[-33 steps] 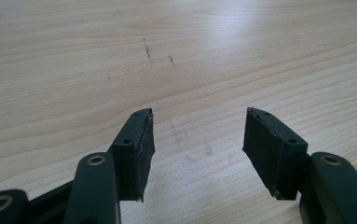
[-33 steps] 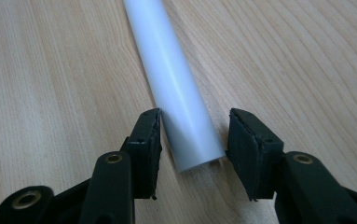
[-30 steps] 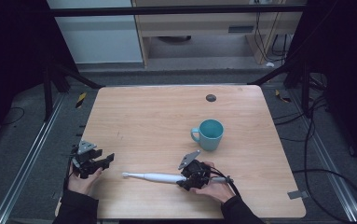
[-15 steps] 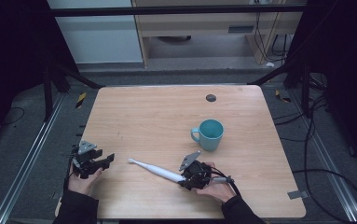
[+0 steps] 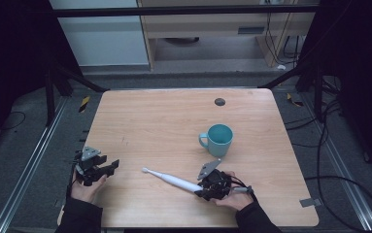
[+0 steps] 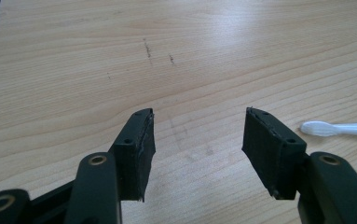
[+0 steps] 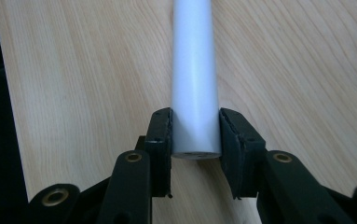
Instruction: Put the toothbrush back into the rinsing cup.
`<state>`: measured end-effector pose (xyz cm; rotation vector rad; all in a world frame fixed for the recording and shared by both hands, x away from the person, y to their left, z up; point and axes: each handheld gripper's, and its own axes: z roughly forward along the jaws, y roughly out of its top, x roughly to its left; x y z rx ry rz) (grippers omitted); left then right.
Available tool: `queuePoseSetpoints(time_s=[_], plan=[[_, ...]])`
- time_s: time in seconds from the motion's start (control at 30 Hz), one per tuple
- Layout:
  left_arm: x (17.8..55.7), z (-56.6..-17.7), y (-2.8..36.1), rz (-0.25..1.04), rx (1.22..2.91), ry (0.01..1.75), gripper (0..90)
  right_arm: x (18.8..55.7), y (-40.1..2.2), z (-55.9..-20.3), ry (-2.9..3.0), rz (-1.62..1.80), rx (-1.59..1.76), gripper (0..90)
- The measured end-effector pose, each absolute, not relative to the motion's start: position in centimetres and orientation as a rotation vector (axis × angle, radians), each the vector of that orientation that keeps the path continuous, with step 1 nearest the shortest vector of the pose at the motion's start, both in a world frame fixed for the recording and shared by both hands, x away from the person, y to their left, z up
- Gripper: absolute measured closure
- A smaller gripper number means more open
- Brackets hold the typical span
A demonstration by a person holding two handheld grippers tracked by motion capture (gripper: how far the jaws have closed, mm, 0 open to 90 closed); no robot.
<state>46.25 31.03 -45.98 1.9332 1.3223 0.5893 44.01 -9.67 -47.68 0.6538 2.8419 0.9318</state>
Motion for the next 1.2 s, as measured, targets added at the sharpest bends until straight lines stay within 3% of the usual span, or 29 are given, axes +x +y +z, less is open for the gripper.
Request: queuePoseSetpoints(time_s=[0.4,0.97,1.2], plan=[[46.2,-46.0,30.9,0.587,1.935,1.327,43.2,42.9,-14.3,-48.2,2.812,0.908,0.721,65.6],[46.2,-46.1,30.9,0.589,1.940,1.324,43.1,42.0,-16.6,-48.4,2.806,0.904,0.734,65.2],[46.3,-46.1,30.9,0.588,1.939,1.326,43.0,41.9,-16.2,-48.5,2.803,0.891,0.742,57.4]])
